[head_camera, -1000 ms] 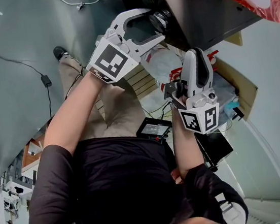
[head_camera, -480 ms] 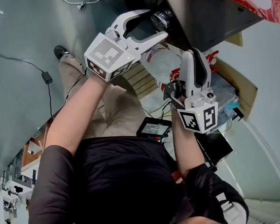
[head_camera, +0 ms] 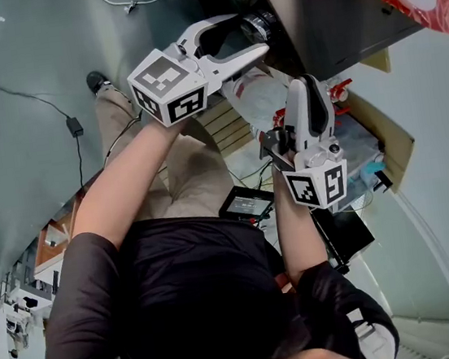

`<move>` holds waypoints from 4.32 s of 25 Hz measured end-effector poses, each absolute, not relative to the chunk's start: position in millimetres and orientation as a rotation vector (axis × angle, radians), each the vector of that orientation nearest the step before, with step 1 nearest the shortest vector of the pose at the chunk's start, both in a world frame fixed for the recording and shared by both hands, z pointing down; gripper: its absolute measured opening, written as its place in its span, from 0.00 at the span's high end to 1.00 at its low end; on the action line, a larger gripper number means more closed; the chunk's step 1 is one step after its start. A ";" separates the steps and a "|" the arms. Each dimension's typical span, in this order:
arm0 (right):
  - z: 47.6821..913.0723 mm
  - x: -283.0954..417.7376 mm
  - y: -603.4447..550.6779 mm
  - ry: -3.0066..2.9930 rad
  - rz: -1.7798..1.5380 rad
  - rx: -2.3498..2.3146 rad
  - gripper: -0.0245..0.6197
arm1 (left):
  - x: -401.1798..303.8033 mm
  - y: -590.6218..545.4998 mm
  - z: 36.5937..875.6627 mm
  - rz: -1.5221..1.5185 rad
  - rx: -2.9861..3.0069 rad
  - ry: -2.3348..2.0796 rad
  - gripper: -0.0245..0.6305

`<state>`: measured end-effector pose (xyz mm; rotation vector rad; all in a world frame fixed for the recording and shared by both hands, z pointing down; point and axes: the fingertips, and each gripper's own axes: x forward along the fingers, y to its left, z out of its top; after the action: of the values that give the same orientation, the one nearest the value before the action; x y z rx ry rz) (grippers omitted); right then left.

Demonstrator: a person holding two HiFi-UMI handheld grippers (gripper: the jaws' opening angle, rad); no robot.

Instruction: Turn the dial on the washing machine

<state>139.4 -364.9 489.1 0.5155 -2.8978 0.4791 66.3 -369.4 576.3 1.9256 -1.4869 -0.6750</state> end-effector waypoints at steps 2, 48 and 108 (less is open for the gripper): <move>492.2 140.7 -364.4 -2.890 0.489 0.520 0.89 | 65.9 -369.2 576.8 -0.699 1.896 -1.472 0.57; 494.9 140.3 -355.6 -2.894 0.347 0.495 0.89 | 66.3 -368.9 587.0 -1.445 1.079 -0.862 0.57; 245.3 204.4 -175.5 -2.717 -0.102 1.555 0.89 | -41.2 -183.4 268.7 0.023 2.696 -1.652 0.96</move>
<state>204.4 -175.5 245.3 1.5550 -2.7172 -0.1022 -41.2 -183.4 268.7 2.6956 -1.6522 0.0230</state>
